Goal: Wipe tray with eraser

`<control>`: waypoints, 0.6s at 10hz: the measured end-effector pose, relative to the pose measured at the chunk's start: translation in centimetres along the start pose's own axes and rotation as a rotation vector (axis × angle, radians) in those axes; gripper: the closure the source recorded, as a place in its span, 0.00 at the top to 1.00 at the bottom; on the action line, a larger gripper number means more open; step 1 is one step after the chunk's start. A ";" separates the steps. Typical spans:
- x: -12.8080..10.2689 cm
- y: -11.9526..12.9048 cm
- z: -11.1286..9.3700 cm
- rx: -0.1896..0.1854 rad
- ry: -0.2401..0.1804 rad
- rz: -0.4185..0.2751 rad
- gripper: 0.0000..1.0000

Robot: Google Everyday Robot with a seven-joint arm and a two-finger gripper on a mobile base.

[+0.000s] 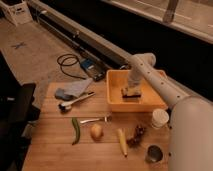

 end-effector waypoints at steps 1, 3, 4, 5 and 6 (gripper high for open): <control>0.0 1.0 -0.4 0.000 0.026 -0.004 0.00; 0.8 1.9 -0.5 0.000 0.082 -0.001 0.00; 1.7 1.6 -0.5 0.004 0.115 0.005 0.00; 2.3 1.0 -0.3 0.009 0.138 0.008 0.00; 3.5 -0.3 0.3 0.004 0.177 0.018 0.00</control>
